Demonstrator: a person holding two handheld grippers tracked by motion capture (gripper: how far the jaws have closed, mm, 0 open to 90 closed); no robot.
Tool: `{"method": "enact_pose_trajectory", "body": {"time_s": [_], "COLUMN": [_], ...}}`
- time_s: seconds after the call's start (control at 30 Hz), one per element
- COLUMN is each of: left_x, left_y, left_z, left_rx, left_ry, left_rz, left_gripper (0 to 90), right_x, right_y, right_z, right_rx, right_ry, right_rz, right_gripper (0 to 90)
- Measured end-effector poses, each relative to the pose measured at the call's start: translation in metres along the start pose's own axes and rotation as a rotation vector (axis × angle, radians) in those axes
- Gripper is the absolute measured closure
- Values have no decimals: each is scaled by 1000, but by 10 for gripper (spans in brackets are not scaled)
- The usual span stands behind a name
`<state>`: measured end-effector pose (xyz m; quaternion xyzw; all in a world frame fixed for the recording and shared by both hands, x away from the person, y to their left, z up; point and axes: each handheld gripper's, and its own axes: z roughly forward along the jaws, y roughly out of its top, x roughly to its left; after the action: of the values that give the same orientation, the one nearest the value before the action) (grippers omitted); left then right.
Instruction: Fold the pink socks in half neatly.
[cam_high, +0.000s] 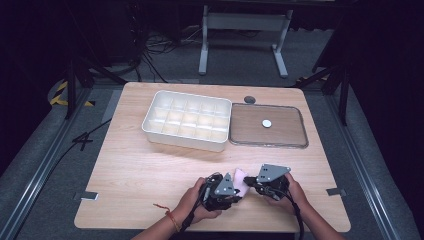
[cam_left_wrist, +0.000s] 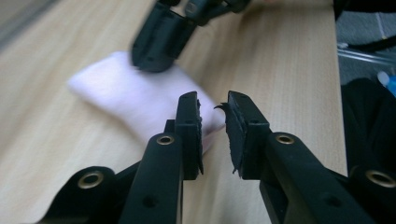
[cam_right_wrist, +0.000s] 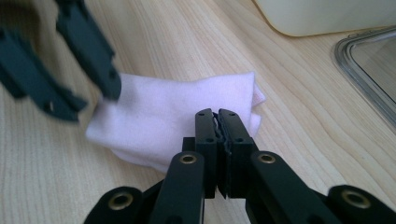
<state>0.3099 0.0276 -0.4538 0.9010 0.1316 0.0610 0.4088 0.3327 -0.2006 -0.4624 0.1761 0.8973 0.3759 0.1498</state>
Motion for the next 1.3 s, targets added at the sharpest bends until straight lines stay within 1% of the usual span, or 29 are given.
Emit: {"method": "enact_pose_trajectory", "body": {"time_s": [0.03, 0.07, 0.1, 0.13, 0.2, 0.27, 0.3, 0.37, 0.47, 0.5, 0.53, 0.57, 0.6, 0.67, 0.7, 0.73, 0.77, 0.8, 0.87, 0.9, 0.97, 1.0, 1.07, 1.1, 1.17, 1.2, 1.3], "left_x": [8, 12, 15, 17, 22, 24, 24, 21, 20, 18, 17, 16, 14, 12, 12, 8, 8, 7, 6, 5, 6, 6, 6, 6, 7, 7, 8], "left_y": [-4, -6, -9, -11, -16, -19, -19, -19, -19, -18, -18, -18, -18, -17, -17, -16, -16, -15, -14, -14, -14, -14, -14, -14, -15, -16, -17], "left_z": [-3, -3, -1, 1, 5, 9, 9, 15, 16, 17, 17, 18, 18, 18, 18, 19, 19, 19, 20, 21, 21, 21, 21, 20, 19, 18, 15], "left_rx": [-6, 10, 21, 24, 51, 52, 52, 75, 71, 74, 69, 70, 67, 72, 72, 76, 76, 79, 84, 82, 85, 80, 83, 85, 82, 85, 91], "left_ry": [23, 31, 40, 42, 41, 21, 21, 11, 9, 7, 6, 2, 2, -2, -2, -2, -2, -10, -14, -13, -16, -14, -10, -9, -7, -10, -3], "left_rz": [-28, -29, -39, -49, -57, -81, -81, -63, -57, -49, -54, -47, -49, -32, -32, -24, -24, -14, -2, -8, -1, -8, -9, -13, -10, -15, -15], "left_gripper": [725, 724, 721, 713, 716, 716, 717, 723, 725, 726, 727, 731, 734, 739, 740, 739, 739, 739, 739, 738, 739, 739, 739, 736, 731, 728, 712], "right_x": [-2, -3, -3, -3, -2, -1, -1, -1, -1, -1, -1, 0, 1, 3, 3, 3, 3, 3, 4, 4, 4, 4, 4, 4, 1, 0, -9], "right_y": [-1, -1, -1, -2, -2, -2, -2, -2, -2, -2, -1, 0, 2, 6, 6, 9, 9, 10, 13, 13, 15, 16, 16, 16, 13, 12, 6], "right_z": [0, 0, 0, 0, 0, 0, 0, 0, -1, -3, -5, -7, -9, -14, -14, -18, -18, -19, -20, -19, -18, -17, -13, -10, -3, 0, 9], "right_rx": [-3, -7, -9, -12, -19, -18, -21, -21, -26, -27, -35, -41, -46, -60, -60, -77, -77, -80, -83, -83, -86, -87, -64, -48, -17, -8, 21], "right_ry": [-3, -3, -3, -4, 1, -3, -3, -3, -2, -3, -4, 2, -3, -18, -18, -29, -29, -33, -50, -55, -49, -49, -50, -45, -43, -40, 5], "right_rz": [4, 4, 6, 4, -2, -6, -8, -10, -3, 5, 8, 14, 10, 13, 13, 21, 21, 25, 56, 60, 70, 75, 95, 93, 99, 107, 167], "right_gripper": [873, 873, 872, 873, 875, 875, 874, 872, 864, 839, 826, 817, 804, 759, 759, 753, 753, 738, 650, 648, 625, 604, 549, 529, 509, 491, 441]}}
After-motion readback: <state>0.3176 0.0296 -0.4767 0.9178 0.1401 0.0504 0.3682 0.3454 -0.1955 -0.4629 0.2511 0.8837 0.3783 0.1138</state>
